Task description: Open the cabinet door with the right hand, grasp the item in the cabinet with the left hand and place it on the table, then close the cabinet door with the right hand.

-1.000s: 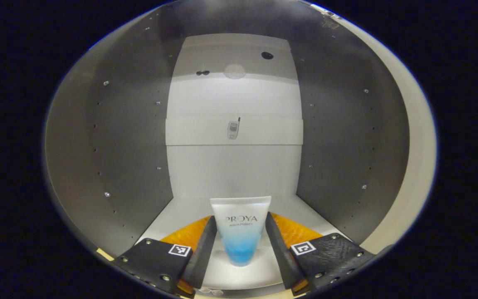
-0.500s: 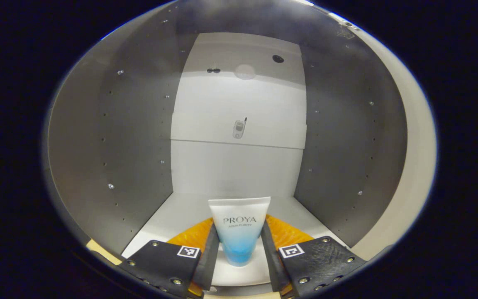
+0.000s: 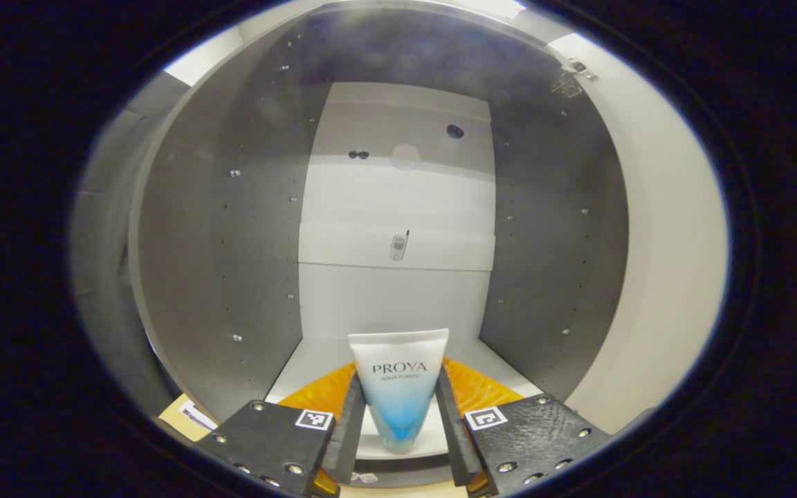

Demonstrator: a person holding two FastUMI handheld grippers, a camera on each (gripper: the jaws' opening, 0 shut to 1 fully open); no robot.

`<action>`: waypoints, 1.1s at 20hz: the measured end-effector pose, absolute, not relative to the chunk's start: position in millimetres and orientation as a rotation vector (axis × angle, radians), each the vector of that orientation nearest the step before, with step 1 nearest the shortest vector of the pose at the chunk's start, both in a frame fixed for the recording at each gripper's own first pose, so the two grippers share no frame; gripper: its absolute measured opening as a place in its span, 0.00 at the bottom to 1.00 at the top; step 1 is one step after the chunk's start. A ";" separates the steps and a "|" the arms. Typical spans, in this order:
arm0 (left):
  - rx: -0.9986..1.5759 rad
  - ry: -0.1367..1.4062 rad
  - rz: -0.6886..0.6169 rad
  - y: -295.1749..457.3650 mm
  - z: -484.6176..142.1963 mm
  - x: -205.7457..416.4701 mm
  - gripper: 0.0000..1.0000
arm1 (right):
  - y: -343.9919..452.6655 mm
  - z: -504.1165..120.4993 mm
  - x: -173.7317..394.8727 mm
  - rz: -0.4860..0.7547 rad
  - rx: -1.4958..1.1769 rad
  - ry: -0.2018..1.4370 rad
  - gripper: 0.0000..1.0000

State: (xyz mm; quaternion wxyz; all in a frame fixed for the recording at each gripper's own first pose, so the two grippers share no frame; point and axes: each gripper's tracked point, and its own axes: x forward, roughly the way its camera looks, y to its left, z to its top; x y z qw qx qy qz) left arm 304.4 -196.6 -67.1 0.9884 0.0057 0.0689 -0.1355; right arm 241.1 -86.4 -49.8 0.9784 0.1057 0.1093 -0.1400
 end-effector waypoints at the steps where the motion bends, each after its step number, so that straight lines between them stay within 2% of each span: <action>1: 0.019 0.133 -0.281 -194.0 -63.1 298.3 0.54 | -82.8 -48.8 237.9 -0.277 0.216 0.219 0.92; 5: 0.043 0.108 -0.324 -182.0 -51.6 270.4 0.55 | -71.6 -45.1 226.0 -0.272 0.204 0.216 0.92; 11: 0.019 0.130 -0.341 -148.9 -71.3 225.3 0.53 | -60.0 -36.9 195.3 -0.280 0.199 0.212 0.92; 12: 0.025 0.133 -0.340 -143.4 -75.4 218.8 0.53 | -58.8 -36.8 189.2 -0.284 0.196 0.214 0.98; 15: 0.051 0.142 -0.341 -122.3 -85.9 201.5 0.53 | -55.2 -33.4 173.1 -0.295 0.188 0.217 0.98; 16: 0.060 0.146 -0.334 -113.5 -90.2 195.4 0.53 | -52.6 -33.3 168.4 -0.297 0.188 0.217 0.92; 22: 0.067 0.189 -0.312 -70.0 -120.6 162.9 0.53 | -37.6 -36.4 138.3 -0.312 0.193 0.237 0.92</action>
